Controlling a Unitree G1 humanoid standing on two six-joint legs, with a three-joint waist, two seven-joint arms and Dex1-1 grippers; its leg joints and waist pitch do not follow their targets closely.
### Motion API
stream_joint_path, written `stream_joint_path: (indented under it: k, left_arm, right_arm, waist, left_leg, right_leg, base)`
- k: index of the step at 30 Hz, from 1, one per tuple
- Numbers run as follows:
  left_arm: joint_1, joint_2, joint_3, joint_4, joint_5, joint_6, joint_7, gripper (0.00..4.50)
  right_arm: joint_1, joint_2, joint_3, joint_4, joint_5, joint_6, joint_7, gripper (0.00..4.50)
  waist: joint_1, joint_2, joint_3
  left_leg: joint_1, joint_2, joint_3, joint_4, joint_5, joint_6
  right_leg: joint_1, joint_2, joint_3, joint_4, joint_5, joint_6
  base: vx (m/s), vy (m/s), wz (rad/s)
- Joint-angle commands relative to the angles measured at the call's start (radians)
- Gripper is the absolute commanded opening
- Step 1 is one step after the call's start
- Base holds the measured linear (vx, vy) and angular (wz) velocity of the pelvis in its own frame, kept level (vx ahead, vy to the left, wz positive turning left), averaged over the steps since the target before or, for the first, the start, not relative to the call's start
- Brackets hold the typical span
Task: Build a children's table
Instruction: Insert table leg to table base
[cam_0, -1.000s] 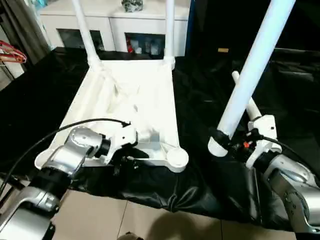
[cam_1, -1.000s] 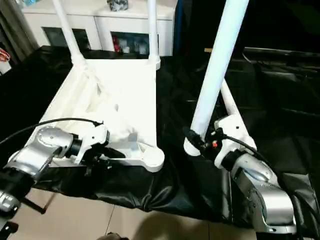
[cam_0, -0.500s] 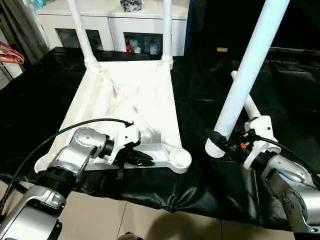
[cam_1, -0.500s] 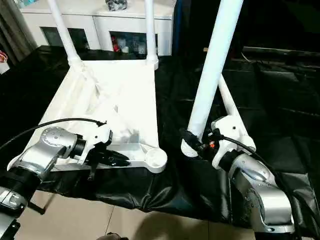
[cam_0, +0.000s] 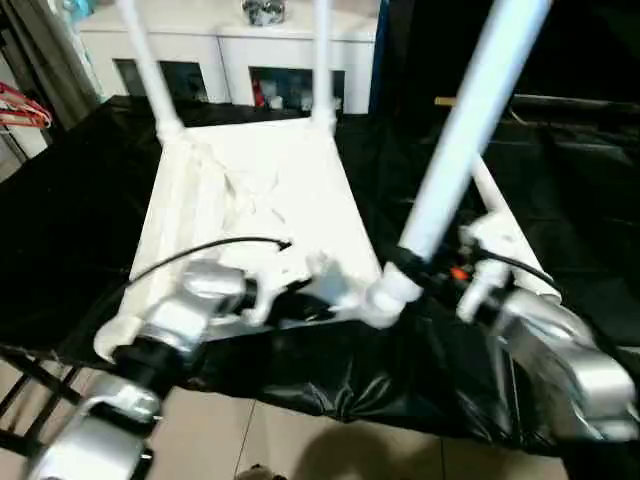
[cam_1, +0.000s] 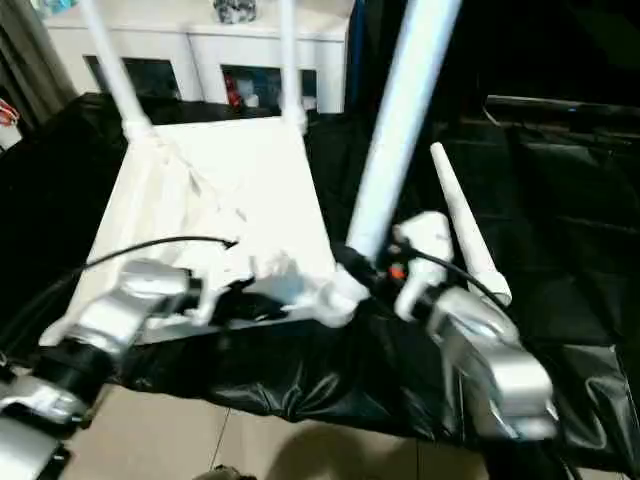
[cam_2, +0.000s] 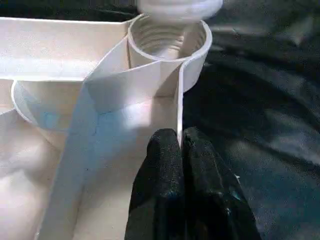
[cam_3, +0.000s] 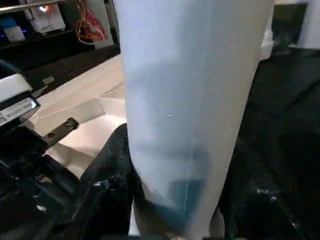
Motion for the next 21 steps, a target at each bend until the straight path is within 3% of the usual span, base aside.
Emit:
stream_joint_path:
  k: [1, 6, 9, 16, 20, 21]
  left_arm:
    - [-0.002, -0.006, -0.004, -0.006, 0.015, 0.019, 0.019, 0.0]
    - [0.003, -0.012, -0.014, -0.023, 0.017, 0.018, 0.003, 0.0]
    - [0.005, -0.013, -0.011, -0.028, 0.014, 0.033, 0.006, 0.55]
    - [0.002, -0.002, -0.01, 0.006, 0.034, 0.016, 0.017, 0.88]
    - [0.002, 0.006, -0.008, 0.004, 0.031, 0.025, 0.005, 0.88]
    - [0.002, 0.006, -0.003, 0.003, 0.025, 0.032, 0.001, 0.55]
  right_arm:
    - [-0.039, -0.001, 0.008, 0.049, -0.024, -0.014, -0.004, 1.88]
    - [-0.082, -0.001, 0.015, 0.139, -0.044, -0.039, 0.001, 1.88]
    - [-0.093, -0.002, 0.021, 0.173, -0.05, -0.051, 0.005, 1.88]
    - [-0.118, 0.01, 0.022, 0.222, -0.054, -0.057, 0.027, 1.88]
    - [-0.123, 0.01, 0.024, 0.223, -0.046, -0.051, 0.036, 1.88]
    - [-0.125, 0.009, 0.024, 0.218, -0.039, -0.045, 0.042, 1.88]
  waist:
    - [0.001, -0.014, -0.067]
    - [0.004, -0.018, -0.07]
    - [0.003, -0.019, -0.068]
    - [0.001, -0.022, -0.067]
    - [0.0, -0.022, -0.067]
    - [0.001, -0.024, -0.067]
  left_leg:
    - [0.016, 0.073, -0.028, -0.07, -0.151, 0.031]
    - [0.013, 0.072, -0.026, -0.066, -0.111, 0.056]
    - [0.014, 0.073, -0.026, -0.067, -0.121, 0.055]
    - [0.015, 0.073, -0.026, -0.07, -0.137, 0.05]
    - [0.016, 0.073, -0.026, -0.069, -0.139, 0.049]
    - [0.015, 0.073, -0.025, -0.069, -0.137, 0.05]
  right_leg:
    - [0.048, -0.095, 0.047, -0.071, -0.175, -0.226]
    - [0.051, -0.096, 0.047, -0.066, -0.121, -0.231]
    - [0.05, -0.096, 0.046, -0.068, -0.143, -0.23]
    - [0.048, -0.095, 0.046, -0.071, -0.174, -0.221]
    - [0.048, -0.096, 0.046, -0.071, -0.18, -0.222]
    - [0.048, -0.096, 0.047, -0.071, -0.179, -0.221]
  base:
    - [0.0, 0.0, 0.0]
    - [0.0, 0.0, 0.0]
    - [0.0, 0.0, 0.0]
    - [0.0, 0.0, 0.0]
    - [0.0, 0.0, 0.0]
    - [0.0, 0.0, 0.0]
